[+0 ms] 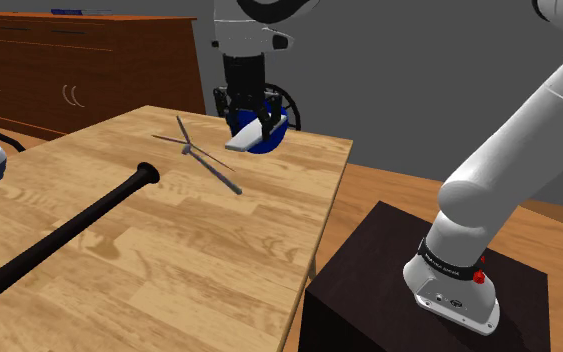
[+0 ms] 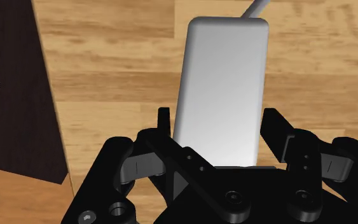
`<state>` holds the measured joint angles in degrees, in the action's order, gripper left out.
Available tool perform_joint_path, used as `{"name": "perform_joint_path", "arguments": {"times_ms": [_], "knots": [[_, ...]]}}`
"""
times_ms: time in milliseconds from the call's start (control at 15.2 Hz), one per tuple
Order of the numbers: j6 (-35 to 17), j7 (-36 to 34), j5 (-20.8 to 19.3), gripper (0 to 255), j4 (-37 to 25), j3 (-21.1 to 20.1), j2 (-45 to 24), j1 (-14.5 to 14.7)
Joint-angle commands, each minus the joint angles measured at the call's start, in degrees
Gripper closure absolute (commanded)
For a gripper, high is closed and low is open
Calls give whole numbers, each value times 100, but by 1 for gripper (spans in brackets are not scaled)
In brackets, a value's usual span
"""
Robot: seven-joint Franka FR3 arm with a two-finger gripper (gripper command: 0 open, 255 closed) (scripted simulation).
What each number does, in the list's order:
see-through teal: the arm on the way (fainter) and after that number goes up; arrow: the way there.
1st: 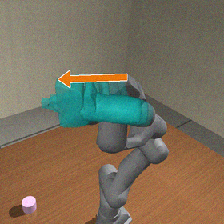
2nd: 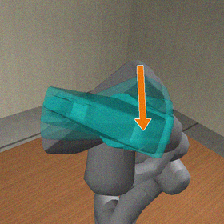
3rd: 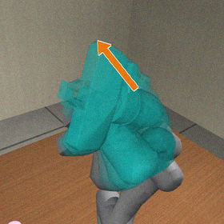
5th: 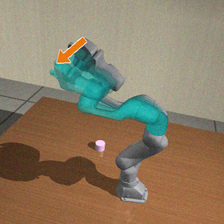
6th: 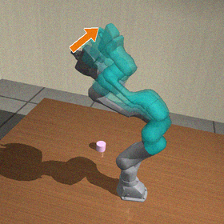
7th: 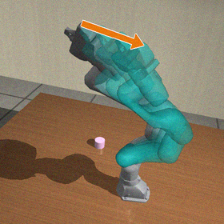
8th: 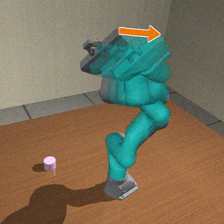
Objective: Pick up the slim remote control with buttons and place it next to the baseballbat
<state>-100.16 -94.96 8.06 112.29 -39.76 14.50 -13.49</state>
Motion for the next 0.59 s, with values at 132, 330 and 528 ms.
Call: {"name": "perform_joint_path", "arguments": {"times_ms": [132,330,528], "knots": [[39,-846,-383,255,-643,-589,-709,104],[115,-1534,-862,255,-1189,-990,-1388,279],[281,-2258,-1489,255,-1832,-1264,-2191,660]]}}
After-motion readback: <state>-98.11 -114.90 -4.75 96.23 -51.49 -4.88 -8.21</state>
